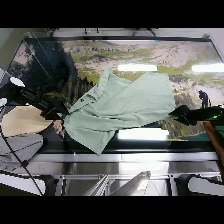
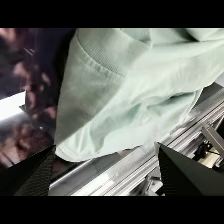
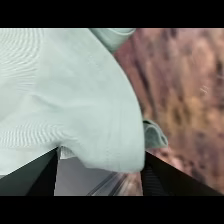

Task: Fold the shirts.

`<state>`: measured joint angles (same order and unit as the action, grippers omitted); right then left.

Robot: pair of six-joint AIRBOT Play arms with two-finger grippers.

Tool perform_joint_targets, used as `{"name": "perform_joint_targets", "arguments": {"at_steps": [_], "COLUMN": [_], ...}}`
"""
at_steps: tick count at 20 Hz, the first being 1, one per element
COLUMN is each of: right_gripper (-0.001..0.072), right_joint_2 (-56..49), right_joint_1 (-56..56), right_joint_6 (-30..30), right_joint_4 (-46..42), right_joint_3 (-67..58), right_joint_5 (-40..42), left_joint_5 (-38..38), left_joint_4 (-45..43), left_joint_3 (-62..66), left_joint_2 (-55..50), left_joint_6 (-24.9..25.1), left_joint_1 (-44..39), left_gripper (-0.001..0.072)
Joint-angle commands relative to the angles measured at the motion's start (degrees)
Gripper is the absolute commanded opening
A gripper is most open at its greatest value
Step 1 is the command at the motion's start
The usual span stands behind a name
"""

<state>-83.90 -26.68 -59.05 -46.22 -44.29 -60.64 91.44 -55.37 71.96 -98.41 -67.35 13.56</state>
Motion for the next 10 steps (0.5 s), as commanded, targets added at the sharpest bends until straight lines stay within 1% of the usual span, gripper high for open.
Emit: {"name": "perform_joint_targets", "arguments": {"at_steps": [1,2,3,4,5,6,7,9,10], "right_gripper": [0.0579,0.0525,0.0434,0.0433,0.0439,0.0530,0.0583,0.0588,0.0588], "right_joint_2": [-0.96,-0.96,-0.98,-0.96,-0.92,-0.87,-0.87,-0.57,-0.35], "right_joint_1": [0.37,0.39,0.37,0.35,0.20,-0.37,-1.31,-4.46,-5.99], "right_joint_6": [2.54,2.93,3.13,3.45,3.89,4.28,4.22,3.87,2.71], "right_joint_4": [2.16,3.21,4.17,4.46,4.39,4.22,3.85,3.89,3.85], "right_joint_3": [0.13,0.13,0.13,0.13,0.13,-0.07,-0.61,-2.23,-2.86], "right_joint_5": [2.47,2.62,2.62,2.43,1.64,0.13,-2.16,-7.15,-8.24], "left_joint_5": [-3.82,-5.42,-6.82,-7.54,-7.63,-7.63,-7.67,-8.15,-8.17], "left_joint_4": [0.02,0.02,0.02,0.00,-0.09,-0.13,-0.13,-0.26,-0.35], "left_joint_3": [-1.64,-1.64,-1.62,-1.57,-1.57,-1.57,-1.57,-1.57,-1.60], "left_joint_2": [-0.04,-0.04,-0.04,-0.04,-0.04,-0.04,-0.04,-0.04,-0.04], "left_joint_6": [0.96,0.96,0.96,1.31,2.03,2.45,2.49,2.60,2.60], "left_joint_1": [-0.81,-1.57,-2.73,-3.98,-5.03,-5.64,-5.86,-5.40,-5.01], "left_gripper": [0.0701,0.0700,0.0700,0.0700,0.0699,0.0700,0.0700,0.0699,0.0700]}}
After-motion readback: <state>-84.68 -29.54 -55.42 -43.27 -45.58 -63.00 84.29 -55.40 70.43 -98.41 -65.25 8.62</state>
